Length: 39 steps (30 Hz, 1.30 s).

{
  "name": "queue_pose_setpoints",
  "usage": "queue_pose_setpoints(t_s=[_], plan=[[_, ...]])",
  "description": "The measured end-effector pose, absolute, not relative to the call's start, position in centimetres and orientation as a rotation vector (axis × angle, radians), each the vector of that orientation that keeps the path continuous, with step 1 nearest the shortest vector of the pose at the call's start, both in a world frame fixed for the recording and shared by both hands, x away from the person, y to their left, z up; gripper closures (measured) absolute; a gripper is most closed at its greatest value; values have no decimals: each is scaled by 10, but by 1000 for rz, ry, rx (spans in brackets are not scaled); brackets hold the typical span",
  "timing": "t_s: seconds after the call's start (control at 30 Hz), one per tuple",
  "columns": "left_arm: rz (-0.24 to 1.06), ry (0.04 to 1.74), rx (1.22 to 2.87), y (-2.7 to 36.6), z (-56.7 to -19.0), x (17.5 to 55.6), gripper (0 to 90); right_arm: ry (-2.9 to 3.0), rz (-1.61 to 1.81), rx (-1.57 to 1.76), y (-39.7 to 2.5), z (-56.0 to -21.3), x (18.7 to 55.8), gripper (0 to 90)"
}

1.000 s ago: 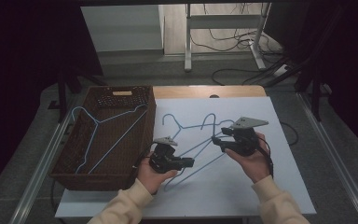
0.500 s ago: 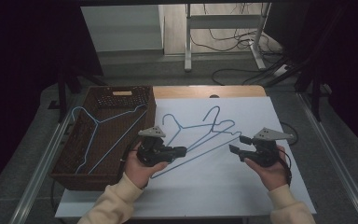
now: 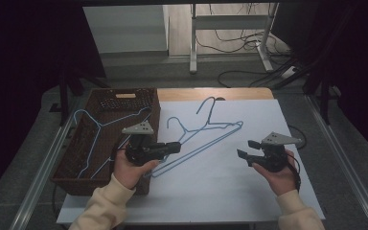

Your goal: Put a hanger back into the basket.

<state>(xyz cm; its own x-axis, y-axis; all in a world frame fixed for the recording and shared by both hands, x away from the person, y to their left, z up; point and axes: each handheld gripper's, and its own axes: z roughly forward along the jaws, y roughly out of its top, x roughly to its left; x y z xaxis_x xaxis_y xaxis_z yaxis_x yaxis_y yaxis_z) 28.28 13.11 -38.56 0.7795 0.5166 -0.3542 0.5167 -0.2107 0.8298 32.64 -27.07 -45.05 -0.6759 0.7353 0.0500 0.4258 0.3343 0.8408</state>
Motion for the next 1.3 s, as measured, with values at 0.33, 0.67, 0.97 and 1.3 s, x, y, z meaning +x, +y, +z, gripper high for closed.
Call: queue_pose_setpoints(t_s=[0.33,0.67,0.97,1.3], plan=[[33,786,1802,157,-375,281,866,2277,1231,1043,-271,-456,329,400],[56,797,1749,189,-372,277,866,2287,1202,1046,-271,-458,330,399],[87,844,1689,229,-372,275,866,2291,1181,1049,-269,-460,331,399],[128,923,1623,270,-376,271,866,2297,1168,1050,-269,-461,332,400]])
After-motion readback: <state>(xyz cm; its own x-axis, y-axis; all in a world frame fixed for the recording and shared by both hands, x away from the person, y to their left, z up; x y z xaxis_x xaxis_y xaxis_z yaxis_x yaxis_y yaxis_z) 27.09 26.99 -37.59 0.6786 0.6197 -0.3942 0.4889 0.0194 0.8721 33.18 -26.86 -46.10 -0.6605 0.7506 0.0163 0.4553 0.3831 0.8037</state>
